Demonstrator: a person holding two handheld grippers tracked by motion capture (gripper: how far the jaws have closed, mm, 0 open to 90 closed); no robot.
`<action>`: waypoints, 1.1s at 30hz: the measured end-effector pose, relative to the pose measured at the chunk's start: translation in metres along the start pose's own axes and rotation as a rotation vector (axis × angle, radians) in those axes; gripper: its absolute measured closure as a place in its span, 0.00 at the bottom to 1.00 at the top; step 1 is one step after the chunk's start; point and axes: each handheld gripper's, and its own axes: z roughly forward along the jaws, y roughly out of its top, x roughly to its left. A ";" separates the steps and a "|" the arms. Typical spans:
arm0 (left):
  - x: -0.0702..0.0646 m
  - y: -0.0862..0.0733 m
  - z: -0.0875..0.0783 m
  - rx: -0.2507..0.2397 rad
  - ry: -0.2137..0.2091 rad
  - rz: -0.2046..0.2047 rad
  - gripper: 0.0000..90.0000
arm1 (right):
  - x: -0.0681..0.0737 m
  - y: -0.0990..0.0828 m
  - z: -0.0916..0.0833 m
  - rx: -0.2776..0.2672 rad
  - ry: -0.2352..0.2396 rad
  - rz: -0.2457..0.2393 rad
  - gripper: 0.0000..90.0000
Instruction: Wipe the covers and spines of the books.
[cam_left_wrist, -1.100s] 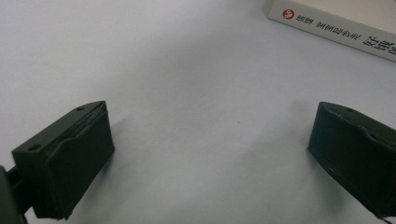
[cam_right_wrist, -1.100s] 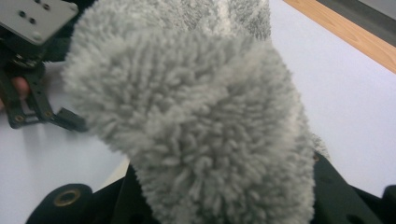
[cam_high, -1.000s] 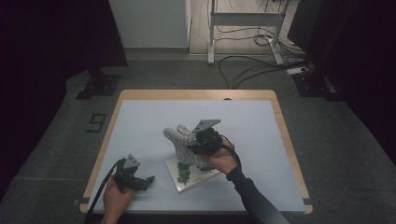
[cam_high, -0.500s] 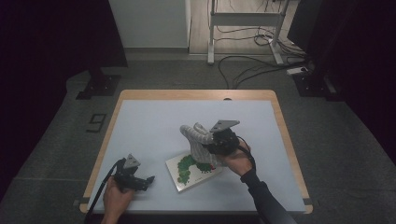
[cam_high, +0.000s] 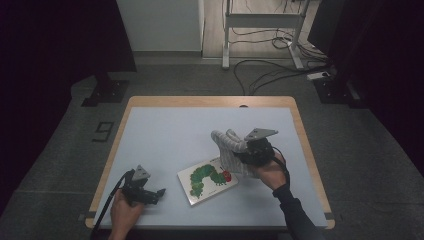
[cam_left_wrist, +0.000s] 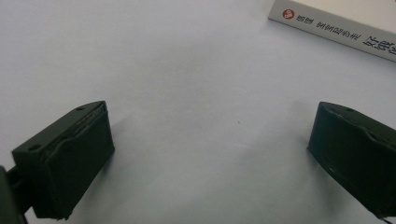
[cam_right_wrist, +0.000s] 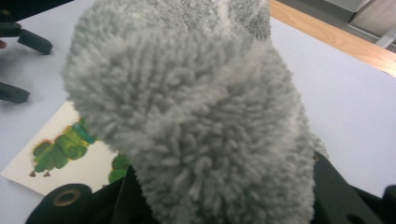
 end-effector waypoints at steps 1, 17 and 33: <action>0.000 0.000 0.000 0.000 0.000 0.000 0.00 | -0.002 -0.001 -0.002 0.001 -0.005 0.007 0.68; 0.000 0.000 0.000 0.001 0.000 0.000 0.00 | -0.036 -0.034 -0.039 0.007 -0.105 0.082 0.68; 0.000 0.000 0.000 -0.001 -0.001 0.000 0.00 | -0.061 -0.064 -0.073 0.038 -0.221 0.125 0.68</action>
